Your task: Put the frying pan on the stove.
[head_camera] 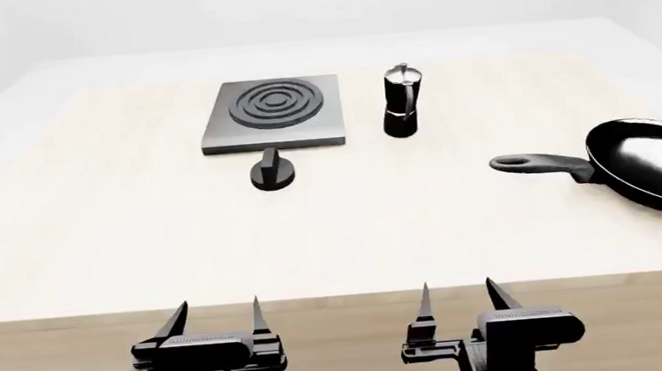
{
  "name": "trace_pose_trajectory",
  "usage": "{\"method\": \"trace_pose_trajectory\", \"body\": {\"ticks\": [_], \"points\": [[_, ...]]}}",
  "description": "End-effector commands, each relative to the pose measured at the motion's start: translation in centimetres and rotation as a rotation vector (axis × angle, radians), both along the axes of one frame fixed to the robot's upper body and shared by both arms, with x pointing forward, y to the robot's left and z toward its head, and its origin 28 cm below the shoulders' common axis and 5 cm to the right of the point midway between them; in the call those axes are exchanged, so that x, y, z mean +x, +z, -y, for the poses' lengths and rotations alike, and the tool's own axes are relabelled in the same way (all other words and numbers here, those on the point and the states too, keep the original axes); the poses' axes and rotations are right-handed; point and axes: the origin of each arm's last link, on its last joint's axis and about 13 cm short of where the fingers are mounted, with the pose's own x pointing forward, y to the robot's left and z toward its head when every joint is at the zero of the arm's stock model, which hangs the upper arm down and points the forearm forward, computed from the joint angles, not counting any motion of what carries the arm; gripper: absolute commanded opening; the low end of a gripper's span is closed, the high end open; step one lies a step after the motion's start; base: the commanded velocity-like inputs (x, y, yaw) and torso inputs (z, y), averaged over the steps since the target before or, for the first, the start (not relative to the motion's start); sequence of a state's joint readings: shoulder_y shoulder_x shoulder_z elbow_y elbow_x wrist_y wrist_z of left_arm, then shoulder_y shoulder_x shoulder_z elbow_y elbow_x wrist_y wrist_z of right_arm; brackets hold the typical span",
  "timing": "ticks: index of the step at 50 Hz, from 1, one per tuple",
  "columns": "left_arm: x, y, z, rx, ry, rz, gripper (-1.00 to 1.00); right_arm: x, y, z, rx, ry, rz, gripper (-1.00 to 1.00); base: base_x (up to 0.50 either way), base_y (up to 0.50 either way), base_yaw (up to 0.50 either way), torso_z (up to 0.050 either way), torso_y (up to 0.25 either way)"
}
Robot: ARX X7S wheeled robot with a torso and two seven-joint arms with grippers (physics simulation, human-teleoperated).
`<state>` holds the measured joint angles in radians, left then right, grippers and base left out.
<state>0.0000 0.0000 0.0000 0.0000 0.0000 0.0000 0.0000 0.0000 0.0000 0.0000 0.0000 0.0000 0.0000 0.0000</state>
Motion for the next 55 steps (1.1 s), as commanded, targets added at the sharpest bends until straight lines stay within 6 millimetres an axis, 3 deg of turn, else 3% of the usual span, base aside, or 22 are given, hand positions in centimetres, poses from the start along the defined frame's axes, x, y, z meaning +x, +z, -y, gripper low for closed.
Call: {"method": "trace_pose_trajectory", "body": {"ticks": [1,17,29,55], "points": [[-0.4,1.0,0.3,0.016,-0.013,0.021,1.0,-0.5,1.6,-0.3,0.016,0.006,0.023,1.0,0.0,0.0,0.0,0.0,0.0],[-0.1,5.2,0.4,-0.014,-0.031,0.102,1.0,-0.2,6.4,-0.3,0.013,0.013,0.142,1.0,0.0,0.0,0.0,0.0,0.0],[-0.4,6.5,0.2,-0.028,-0.027,0.139,1.0,-0.1,7.6,-0.2,0.025,0.011,0.186,1.0,0.05,0.0,0.0,0.0,0.0],[-0.6,6.9,0.1,-0.056,-0.024,0.14,1.0,0.0,8.2,0.2,0.05,0.005,0.202,1.0,0.21,0.0,0.0,0.0,0.0]]}}
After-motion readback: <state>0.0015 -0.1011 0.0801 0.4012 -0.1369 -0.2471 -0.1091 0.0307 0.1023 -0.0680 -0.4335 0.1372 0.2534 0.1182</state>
